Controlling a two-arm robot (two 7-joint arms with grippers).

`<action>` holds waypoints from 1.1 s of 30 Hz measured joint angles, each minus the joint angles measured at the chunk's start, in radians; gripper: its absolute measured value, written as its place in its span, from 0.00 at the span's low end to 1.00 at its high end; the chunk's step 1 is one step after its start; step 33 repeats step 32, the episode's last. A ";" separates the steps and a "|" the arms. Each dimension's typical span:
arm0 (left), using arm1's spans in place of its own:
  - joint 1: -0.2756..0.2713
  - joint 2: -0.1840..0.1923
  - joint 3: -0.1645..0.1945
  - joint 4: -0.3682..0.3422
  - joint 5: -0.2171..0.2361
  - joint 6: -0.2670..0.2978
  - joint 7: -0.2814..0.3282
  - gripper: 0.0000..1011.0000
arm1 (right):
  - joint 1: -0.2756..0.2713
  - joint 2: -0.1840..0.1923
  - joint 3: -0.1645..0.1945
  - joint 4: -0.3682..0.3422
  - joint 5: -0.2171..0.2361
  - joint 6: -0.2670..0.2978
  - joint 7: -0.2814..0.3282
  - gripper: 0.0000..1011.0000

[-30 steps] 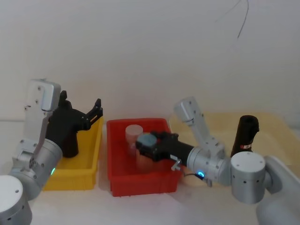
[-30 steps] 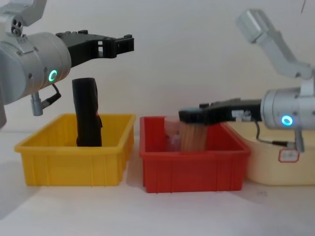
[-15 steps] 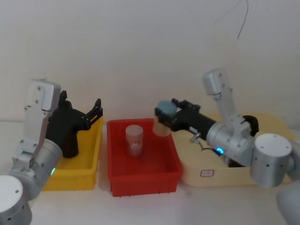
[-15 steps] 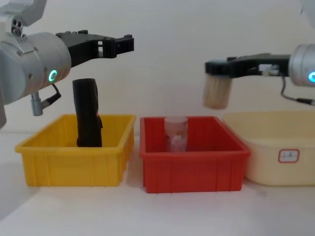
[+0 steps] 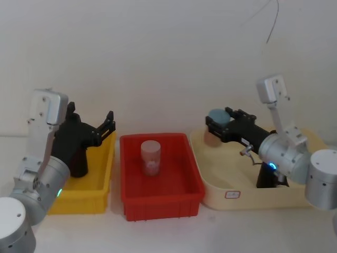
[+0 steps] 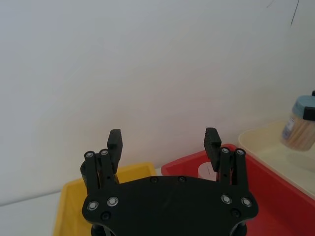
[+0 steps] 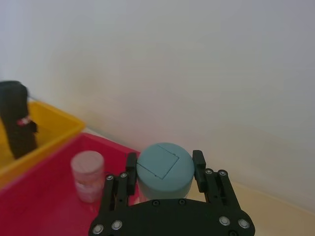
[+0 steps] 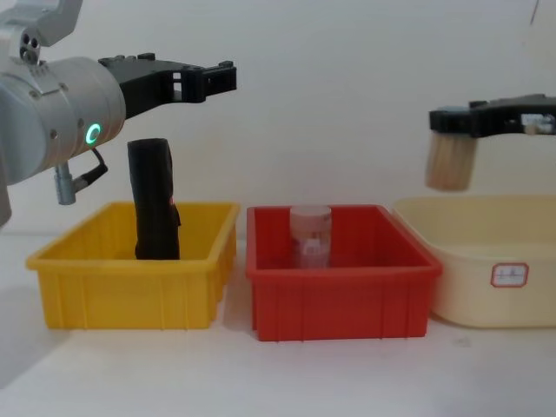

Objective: Pick up the garbage bag with the one hand and transfer it to the other hand.

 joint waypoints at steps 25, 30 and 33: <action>0.000 0.000 0.000 0.000 0.000 0.000 0.000 0.99 | -0.081 0.038 0.040 -0.078 -0.029 -0.002 -0.032 0.99; 0.000 0.000 0.000 0.000 0.000 0.000 0.000 0.99 | -0.098 0.039 0.046 -0.109 -0.025 -0.003 -0.032 0.99; 0.000 0.000 0.000 0.000 0.000 0.000 0.000 0.99 | -0.104 0.039 0.049 -0.119 -0.023 -0.003 -0.031 0.99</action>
